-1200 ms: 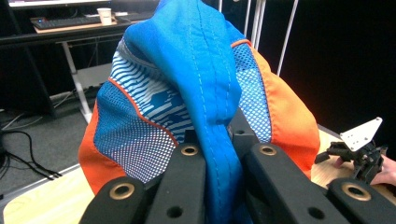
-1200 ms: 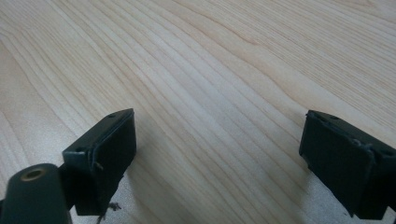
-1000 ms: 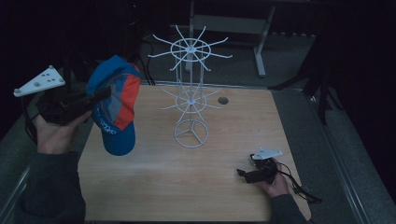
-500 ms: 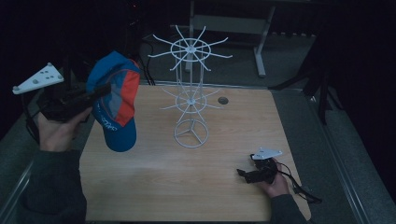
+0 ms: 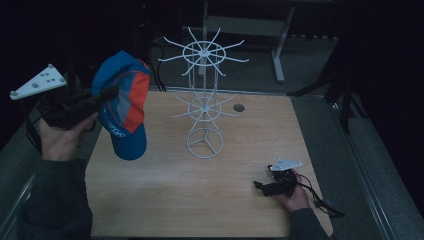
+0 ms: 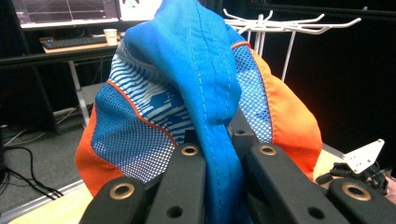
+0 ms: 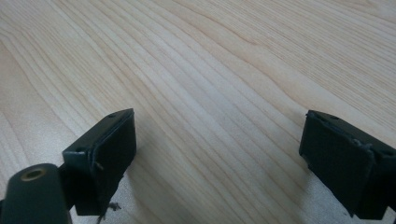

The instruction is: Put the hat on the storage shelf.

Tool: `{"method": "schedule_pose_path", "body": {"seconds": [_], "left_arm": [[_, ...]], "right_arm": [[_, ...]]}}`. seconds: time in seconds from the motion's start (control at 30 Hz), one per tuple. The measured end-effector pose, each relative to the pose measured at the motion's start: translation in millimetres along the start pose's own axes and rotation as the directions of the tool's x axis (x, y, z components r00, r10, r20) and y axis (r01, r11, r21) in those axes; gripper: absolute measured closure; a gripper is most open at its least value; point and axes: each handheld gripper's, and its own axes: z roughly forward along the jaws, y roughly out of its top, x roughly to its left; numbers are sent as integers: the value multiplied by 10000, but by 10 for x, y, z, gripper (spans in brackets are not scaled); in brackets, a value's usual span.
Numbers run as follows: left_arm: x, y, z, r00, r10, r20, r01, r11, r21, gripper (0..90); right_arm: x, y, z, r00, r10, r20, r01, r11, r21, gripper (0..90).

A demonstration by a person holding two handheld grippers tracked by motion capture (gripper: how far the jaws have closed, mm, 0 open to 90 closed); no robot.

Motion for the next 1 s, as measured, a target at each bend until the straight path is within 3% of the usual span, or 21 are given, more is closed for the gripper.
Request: {"method": "schedule_pose_path", "body": {"seconds": [0.37,1.0], "left_arm": [[-23,54,18,10000,87,30,-86,9998,-200,880],[-89,118,88,9985,195,503,-157,9972,-735,879]], "right_arm": [[-1,0,0,10000,-9,-2,9,10000,-3,106],[0,0,0,10000,-4,-4,4,10000,-4,107]]}}
